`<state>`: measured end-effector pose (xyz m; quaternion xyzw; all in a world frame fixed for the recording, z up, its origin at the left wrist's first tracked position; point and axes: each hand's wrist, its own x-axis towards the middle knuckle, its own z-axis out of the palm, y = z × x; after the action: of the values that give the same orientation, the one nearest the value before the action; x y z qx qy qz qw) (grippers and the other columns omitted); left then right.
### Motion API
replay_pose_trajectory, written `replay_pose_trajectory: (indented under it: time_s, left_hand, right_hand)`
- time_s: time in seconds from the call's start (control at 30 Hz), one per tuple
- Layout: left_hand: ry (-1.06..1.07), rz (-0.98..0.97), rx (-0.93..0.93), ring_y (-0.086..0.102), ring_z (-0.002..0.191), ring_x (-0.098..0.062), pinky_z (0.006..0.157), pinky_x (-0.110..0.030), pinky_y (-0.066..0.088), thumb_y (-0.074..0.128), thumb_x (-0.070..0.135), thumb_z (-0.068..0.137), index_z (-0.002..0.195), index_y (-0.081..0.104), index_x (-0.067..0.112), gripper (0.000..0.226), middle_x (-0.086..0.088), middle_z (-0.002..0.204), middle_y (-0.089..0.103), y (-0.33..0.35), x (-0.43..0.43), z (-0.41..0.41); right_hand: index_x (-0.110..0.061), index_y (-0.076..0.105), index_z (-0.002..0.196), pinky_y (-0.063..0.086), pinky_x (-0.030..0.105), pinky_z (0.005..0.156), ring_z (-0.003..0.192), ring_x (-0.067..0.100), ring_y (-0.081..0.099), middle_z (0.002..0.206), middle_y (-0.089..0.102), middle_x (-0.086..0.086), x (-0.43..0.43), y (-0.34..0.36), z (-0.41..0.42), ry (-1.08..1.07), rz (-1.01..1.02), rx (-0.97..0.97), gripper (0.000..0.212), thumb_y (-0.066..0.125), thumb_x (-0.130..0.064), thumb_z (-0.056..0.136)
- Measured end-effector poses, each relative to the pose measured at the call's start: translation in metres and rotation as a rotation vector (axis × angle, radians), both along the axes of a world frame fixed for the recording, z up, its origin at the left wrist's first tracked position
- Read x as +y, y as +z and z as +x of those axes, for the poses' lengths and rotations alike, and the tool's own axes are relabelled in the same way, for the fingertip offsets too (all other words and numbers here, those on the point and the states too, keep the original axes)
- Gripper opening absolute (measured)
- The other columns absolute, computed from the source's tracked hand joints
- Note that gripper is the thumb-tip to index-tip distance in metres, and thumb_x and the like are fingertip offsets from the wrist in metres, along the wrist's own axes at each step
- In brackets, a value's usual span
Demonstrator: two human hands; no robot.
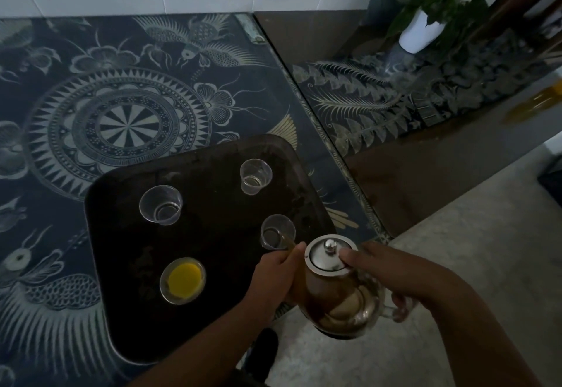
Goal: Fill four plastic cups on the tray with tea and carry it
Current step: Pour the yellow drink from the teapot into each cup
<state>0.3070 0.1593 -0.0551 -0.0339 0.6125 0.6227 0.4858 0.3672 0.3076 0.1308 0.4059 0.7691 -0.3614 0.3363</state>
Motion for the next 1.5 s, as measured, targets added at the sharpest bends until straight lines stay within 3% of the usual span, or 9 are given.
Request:
replay_pose_trajectory:
  time_s: [0.13,0.27,0.47,0.67,0.77,0.93,1.03,1.2,1.5]
  left_hand:
    - [0.018,0.023,-0.010,0.077,0.098,-0.035,0.094,-0.059,0.059,0.064,0.077,0.072,0.095,0.081,0.016,0.068,-0.012,0.097,0.080,-0.001,0.002,-0.002]
    - [0.037,0.019,-0.050,0.077,0.098,-0.032,0.096,-0.059,0.059,0.064,0.060,0.093,0.095,0.081,0.016,0.047,-0.010,0.096,0.081,-0.002,0.002,-0.002]
    - [0.041,0.031,-0.088,0.077,0.100,-0.031,0.098,-0.058,0.058,0.064,0.059,0.093,0.096,0.082,0.017,0.046,-0.009,0.097,0.081,0.000,0.003,-0.001]
    - [0.009,0.036,-0.071,0.077,0.100,-0.029,0.097,-0.059,0.058,0.064,0.075,0.077,0.097,0.082,0.021,0.061,-0.007,0.098,0.082,-0.004,0.004,0.000]
    - [-0.014,0.024,-0.060,0.077,0.099,-0.030,0.096,-0.058,0.058,0.061,0.079,0.075,0.096,0.082,0.019,0.068,-0.009,0.098,0.081,-0.004,0.003,0.000]
    - [-0.009,0.016,-0.087,0.077,0.098,-0.031,0.096,-0.060,0.059,0.060,0.059,0.096,0.099,0.080,0.013,0.050,-0.010,0.098,0.081,-0.005,0.002,0.000]
    - [0.005,0.015,-0.114,0.077,0.100,-0.033,0.095,-0.061,0.058,0.062,0.058,0.095,0.098,0.080,0.013,0.048,-0.010,0.098,0.081,-0.005,0.003,0.001]
    - [-0.003,0.030,-0.115,0.077,0.100,-0.031,0.096,-0.062,0.058,0.064,0.066,0.088,0.097,0.081,0.017,0.052,-0.009,0.099,0.081,-0.007,0.004,0.000]
    - [-0.005,0.065,-0.102,0.076,0.104,-0.033,0.100,-0.063,0.055,0.064,0.081,0.069,0.099,0.082,0.019,0.071,-0.010,0.103,0.081,-0.009,0.003,-0.001]
  right_hand:
    - [-0.029,0.060,0.107,0.050,0.023,0.058,0.086,0.011,0.066,0.103,0.066,-0.006,0.001,-0.004,-0.005,0.006,0.040,-0.035,0.045,0.045,-0.068,0.093]
    - [-0.029,0.061,0.094,0.050,0.024,0.060,0.083,0.013,0.067,0.098,0.068,-0.004,0.002,-0.002,-0.011,0.021,0.041,-0.042,0.038,0.045,-0.064,0.096]
    - [-0.029,0.063,0.099,0.048,0.023,0.059,0.083,0.010,0.066,0.098,0.067,-0.007,0.005,-0.004,-0.013,0.023,0.045,-0.068,0.040,0.046,-0.065,0.095]
    - [-0.026,0.062,0.121,0.055,0.032,0.071,0.095,0.014,0.067,0.114,0.068,-0.002,0.010,-0.012,-0.012,0.031,0.067,-0.097,0.081,0.046,-0.090,0.074]
    - [-0.023,0.059,0.121,0.056,0.032,0.070,0.093,0.015,0.067,0.110,0.064,-0.004,0.010,-0.013,-0.012,0.030,0.082,-0.100,0.065,0.047,-0.076,0.086]
    - [-0.029,0.061,0.101,0.048,0.026,0.065,0.089,0.008,0.063,0.100,0.062,-0.010,0.008,-0.011,-0.013,0.024,0.056,-0.078,0.041,0.047,-0.067,0.092]
    - [-0.025,0.060,0.112,0.049,0.027,0.070,0.092,0.009,0.062,0.102,0.061,-0.009,0.008,-0.009,-0.014,0.041,0.084,-0.088,0.048,0.047,-0.067,0.093]
    - [-0.030,0.056,0.092,0.044,0.024,0.064,0.085,0.006,0.060,0.096,0.060,-0.010,0.007,-0.008,-0.016,0.027,0.080,-0.085,0.036,0.048,-0.065,0.094]
    - [-0.020,0.058,0.126,0.049,0.030,0.071,0.093,0.012,0.063,0.112,0.064,-0.003,0.011,-0.014,-0.017,0.021,0.097,-0.100,0.064,0.049,-0.072,0.089]
